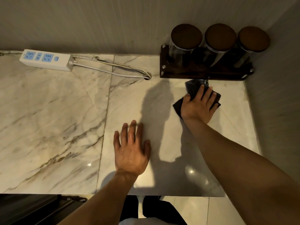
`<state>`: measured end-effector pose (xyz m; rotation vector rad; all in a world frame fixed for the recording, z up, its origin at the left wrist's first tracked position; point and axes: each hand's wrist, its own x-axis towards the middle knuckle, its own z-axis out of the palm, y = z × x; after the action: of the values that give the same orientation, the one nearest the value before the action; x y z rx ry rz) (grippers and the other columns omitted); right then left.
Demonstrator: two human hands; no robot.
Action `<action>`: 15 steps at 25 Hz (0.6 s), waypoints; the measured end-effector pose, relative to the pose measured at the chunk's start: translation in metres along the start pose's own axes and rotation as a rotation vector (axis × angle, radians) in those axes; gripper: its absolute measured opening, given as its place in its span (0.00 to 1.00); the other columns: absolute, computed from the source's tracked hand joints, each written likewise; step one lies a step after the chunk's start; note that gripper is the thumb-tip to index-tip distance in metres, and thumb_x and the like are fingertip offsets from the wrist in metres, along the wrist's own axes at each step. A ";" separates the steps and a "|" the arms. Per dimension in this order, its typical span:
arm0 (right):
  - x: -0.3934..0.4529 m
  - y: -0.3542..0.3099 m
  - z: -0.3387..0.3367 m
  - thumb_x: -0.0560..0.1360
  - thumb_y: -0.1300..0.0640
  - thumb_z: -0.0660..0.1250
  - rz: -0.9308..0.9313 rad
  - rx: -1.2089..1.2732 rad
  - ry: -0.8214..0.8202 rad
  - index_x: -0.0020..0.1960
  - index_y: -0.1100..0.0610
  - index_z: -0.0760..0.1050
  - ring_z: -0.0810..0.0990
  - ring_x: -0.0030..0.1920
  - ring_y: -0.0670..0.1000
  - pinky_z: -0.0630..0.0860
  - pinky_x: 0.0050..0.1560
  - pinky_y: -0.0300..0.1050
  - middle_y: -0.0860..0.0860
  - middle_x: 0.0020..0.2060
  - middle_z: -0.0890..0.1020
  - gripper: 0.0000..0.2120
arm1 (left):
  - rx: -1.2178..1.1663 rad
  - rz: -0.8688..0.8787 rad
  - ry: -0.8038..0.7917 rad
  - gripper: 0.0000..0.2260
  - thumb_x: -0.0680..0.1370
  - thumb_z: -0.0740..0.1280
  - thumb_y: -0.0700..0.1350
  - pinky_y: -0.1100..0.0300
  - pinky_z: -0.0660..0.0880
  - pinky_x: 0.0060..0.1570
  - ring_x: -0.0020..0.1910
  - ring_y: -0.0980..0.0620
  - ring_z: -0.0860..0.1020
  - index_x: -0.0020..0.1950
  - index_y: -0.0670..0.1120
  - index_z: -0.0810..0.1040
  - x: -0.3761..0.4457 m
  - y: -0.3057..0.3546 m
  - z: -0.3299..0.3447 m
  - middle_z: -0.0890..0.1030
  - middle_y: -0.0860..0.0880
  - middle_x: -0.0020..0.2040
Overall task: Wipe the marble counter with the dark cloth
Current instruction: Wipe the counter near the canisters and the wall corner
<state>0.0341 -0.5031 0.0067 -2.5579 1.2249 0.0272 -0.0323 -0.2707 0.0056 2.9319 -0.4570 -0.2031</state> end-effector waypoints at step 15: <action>-0.079 0.034 -0.003 0.80 0.44 0.45 0.182 0.021 0.002 0.78 0.53 0.42 0.41 0.77 0.54 0.39 0.75 0.56 0.54 0.78 0.44 0.30 | -0.007 0.032 -0.014 0.28 0.79 0.48 0.59 0.42 0.44 0.74 0.77 0.42 0.51 0.77 0.49 0.58 -0.002 -0.003 -0.002 0.59 0.45 0.77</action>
<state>-0.0426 -0.4643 0.0119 -2.4215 1.4465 0.0516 -0.0332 -0.2667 0.0071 2.9156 -0.5031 -0.2204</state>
